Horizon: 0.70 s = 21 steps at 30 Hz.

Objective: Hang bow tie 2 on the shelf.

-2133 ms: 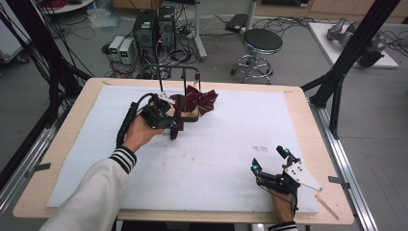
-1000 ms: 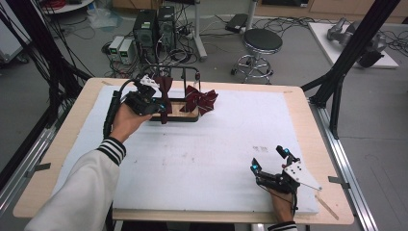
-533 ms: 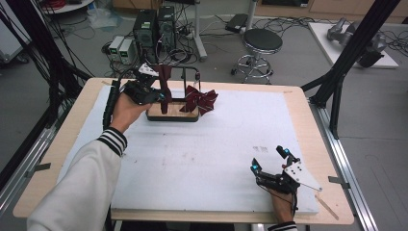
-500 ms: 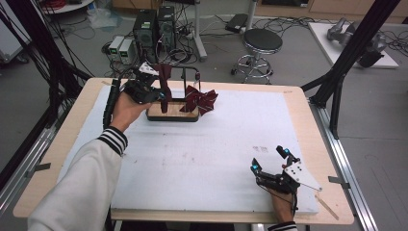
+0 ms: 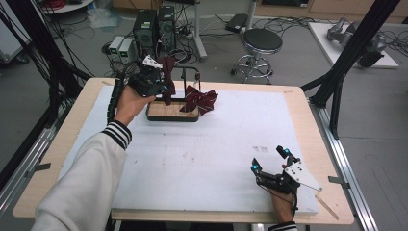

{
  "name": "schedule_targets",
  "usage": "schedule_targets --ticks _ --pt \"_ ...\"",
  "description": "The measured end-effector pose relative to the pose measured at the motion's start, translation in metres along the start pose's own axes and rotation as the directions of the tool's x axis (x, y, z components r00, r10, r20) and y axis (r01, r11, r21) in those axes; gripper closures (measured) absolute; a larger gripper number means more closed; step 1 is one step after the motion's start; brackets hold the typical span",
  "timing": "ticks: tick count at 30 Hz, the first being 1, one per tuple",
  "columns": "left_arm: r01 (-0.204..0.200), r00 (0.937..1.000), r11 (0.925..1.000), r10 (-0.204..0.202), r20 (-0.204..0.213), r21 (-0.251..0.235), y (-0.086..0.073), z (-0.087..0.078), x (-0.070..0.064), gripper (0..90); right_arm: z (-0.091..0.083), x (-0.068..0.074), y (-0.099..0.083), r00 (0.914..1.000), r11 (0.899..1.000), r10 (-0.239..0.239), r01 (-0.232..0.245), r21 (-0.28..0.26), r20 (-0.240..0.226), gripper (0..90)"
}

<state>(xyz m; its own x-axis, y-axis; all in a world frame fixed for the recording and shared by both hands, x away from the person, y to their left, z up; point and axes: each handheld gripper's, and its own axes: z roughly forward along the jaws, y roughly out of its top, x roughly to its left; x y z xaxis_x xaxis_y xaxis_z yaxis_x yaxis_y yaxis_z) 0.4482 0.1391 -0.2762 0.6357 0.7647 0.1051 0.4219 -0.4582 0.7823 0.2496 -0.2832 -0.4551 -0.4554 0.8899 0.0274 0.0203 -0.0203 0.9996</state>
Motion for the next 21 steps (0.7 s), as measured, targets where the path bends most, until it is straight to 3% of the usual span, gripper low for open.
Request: schedule_targets --ticks 8,21 --pt "0.003 0.9999 0.9997 -0.003 0.013 -0.023 0.002 0.009 -0.001 81.8 0.0 0.0 0.0 1.0 1.0 -0.002 0.002 -0.001 0.002 1.2" --pt "-0.012 0.9998 0.9999 0.012 0.015 -0.007 0.0 0.027 -0.005 81.8 0.0 0.0 0.0 1.0 1.0 0.0 0.0 -0.004 0.004 1.2"
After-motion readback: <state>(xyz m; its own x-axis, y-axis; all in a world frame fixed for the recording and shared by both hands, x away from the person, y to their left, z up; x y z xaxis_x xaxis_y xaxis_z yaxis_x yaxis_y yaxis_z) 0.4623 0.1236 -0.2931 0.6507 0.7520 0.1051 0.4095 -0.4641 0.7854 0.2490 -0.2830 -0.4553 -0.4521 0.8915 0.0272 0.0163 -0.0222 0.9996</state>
